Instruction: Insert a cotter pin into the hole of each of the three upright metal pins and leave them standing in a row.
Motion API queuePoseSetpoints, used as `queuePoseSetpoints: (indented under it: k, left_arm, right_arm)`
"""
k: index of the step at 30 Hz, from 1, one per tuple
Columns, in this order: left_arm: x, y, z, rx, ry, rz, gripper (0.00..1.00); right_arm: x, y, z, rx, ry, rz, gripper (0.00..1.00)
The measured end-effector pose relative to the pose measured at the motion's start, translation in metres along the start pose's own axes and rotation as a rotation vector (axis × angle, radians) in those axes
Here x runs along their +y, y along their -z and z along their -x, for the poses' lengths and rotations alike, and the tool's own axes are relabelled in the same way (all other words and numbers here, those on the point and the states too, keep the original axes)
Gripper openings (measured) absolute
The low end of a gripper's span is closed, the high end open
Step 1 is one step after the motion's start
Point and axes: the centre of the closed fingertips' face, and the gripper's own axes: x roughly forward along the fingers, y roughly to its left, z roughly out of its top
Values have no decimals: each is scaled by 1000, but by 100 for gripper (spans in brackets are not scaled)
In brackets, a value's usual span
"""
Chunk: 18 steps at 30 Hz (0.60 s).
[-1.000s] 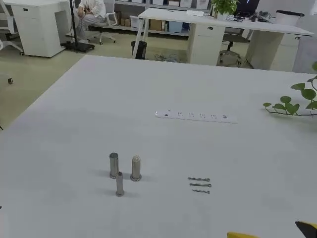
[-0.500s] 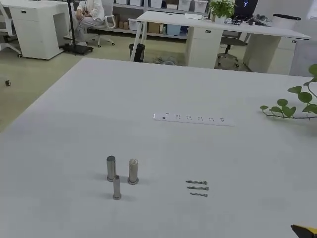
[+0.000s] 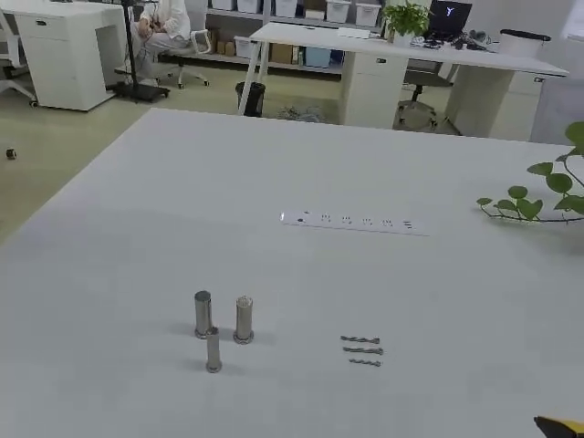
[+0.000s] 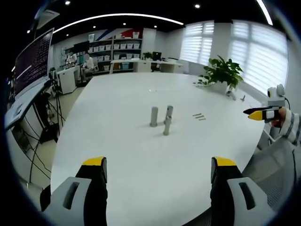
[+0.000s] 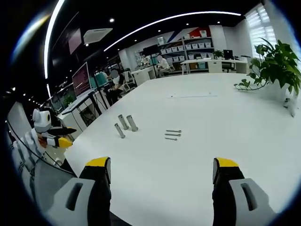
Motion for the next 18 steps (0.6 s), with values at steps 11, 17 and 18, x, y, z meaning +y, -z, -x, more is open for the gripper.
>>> queuePoseSetpoints:
  k: [11, 17, 18]
  left_arm:
    - [1, -2, 2, 4, 7, -14, 89]
    - [0, -1, 2, 9, 12, -13, 89]
    - [0, -1, 1, 10, 14, -14, 89]
  right_arm:
    - [-1, -1, 4, -5, 10, -2, 88]
    - [-2, 0, 4, 1, 9, 1, 86]
    - [-2, -1, 4, -1, 14, 2, 86]
